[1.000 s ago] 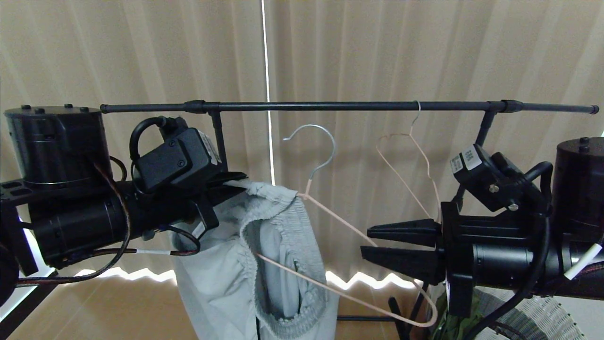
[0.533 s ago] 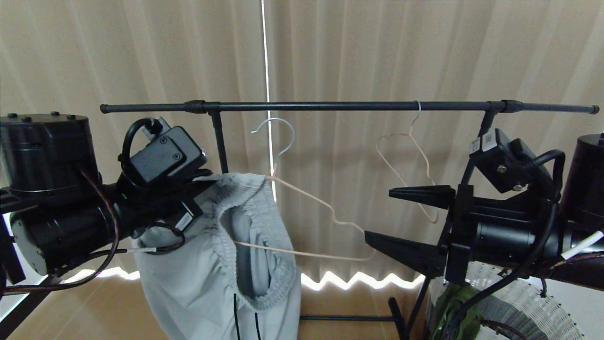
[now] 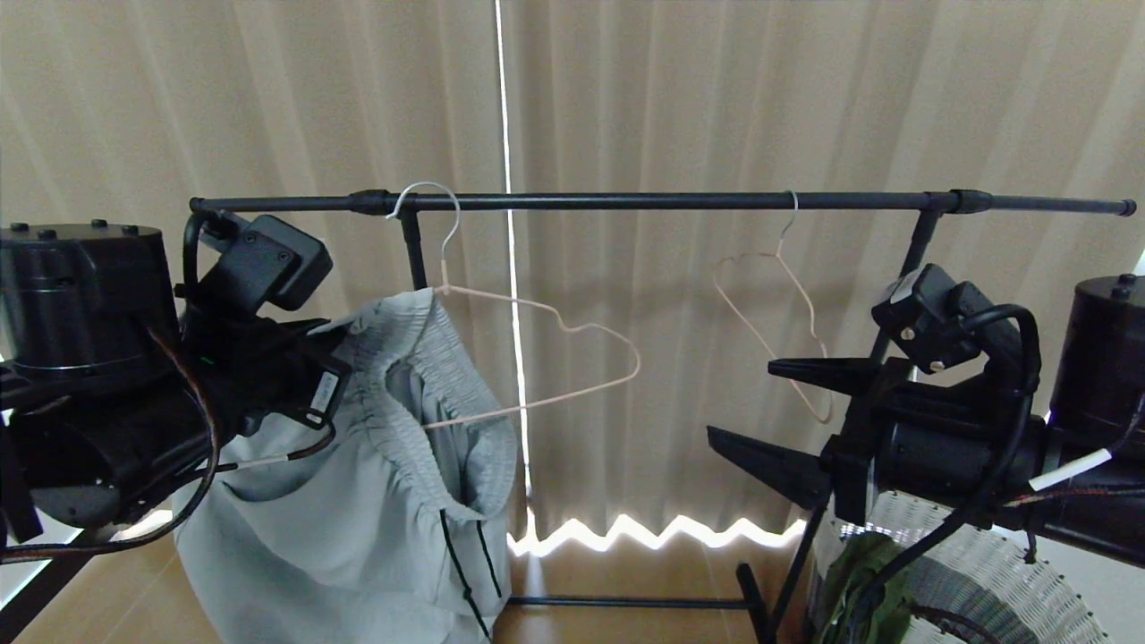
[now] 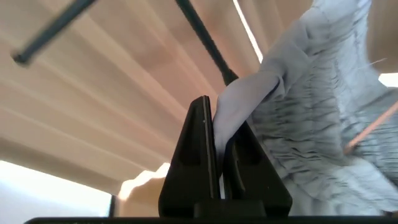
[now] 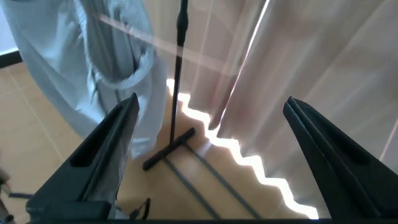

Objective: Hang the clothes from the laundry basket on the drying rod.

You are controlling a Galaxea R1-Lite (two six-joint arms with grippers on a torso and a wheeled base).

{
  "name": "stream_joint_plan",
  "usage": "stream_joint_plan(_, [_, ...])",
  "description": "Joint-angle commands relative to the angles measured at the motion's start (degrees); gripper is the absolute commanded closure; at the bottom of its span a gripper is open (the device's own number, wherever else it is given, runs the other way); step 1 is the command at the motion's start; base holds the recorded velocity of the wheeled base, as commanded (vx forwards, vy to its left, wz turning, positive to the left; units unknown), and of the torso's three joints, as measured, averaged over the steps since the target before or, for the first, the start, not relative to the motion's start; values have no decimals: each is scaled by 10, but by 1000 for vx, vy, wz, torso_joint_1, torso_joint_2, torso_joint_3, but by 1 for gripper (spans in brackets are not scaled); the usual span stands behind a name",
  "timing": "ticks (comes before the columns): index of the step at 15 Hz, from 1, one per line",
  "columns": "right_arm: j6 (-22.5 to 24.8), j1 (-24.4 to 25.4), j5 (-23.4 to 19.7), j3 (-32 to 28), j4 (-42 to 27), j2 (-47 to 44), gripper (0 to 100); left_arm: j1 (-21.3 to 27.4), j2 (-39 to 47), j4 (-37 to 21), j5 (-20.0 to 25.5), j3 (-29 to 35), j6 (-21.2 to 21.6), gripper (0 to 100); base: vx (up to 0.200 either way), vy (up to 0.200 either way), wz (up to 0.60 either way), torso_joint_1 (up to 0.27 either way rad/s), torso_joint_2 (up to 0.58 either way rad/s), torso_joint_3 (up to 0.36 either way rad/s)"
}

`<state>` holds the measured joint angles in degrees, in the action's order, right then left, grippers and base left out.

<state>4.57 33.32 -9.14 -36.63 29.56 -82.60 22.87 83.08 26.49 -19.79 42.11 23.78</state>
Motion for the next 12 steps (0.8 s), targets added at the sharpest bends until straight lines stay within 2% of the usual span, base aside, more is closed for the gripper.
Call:
stream_joint_plan(1, [-4, 7, 0, 16, 1, 1, 0, 0, 2, 1, -1, -2, -31, 100, 0, 0, 0, 0, 0, 0])
stream_joint_plan(4, [-23, 42, 0, 13, 6, -10, 0, 8, 14, 1, 0, 21, -73, 100, 0, 0, 0, 0, 0, 0])
stream_joint_plan(5, [-54, 70, 0, 10, 18, -16, 0, 17, 24, 1, -1, 42, -100, 100, 0, 0, 0, 0, 0, 0])
stream_joint_plan(8, [-92, 114, 17, 10, 73, -48, 0, 53, 36, 1, 0, 68, -144, 100, 0, 0, 0, 0, 0, 0])
stream_joint_plan(12, [-98, 137, 38, -5, 124, -92, 0, 96, 45, 1, -2, 99, -159, 100, 0, 0, 0, 0, 0, 0])
